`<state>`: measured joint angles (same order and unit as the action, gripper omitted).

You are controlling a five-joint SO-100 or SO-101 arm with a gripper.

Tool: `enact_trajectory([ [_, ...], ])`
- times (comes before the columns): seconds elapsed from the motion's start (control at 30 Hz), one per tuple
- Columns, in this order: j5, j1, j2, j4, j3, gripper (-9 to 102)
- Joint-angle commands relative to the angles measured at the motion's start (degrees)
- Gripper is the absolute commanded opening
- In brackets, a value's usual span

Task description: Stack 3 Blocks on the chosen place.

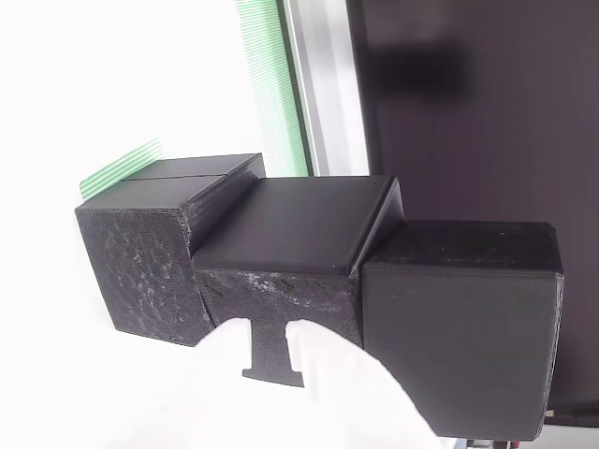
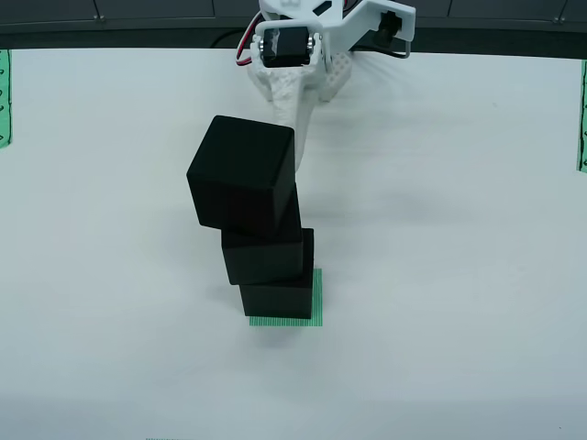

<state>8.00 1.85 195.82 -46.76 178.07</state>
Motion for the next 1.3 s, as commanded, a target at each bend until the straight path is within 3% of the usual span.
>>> enact_trajectory([
  [0.0,0.2,-0.5,1.0,-0.3,2.3,0],
  [1.27,0.6,-1.2,1.1,-0.4,2.3,0],
])
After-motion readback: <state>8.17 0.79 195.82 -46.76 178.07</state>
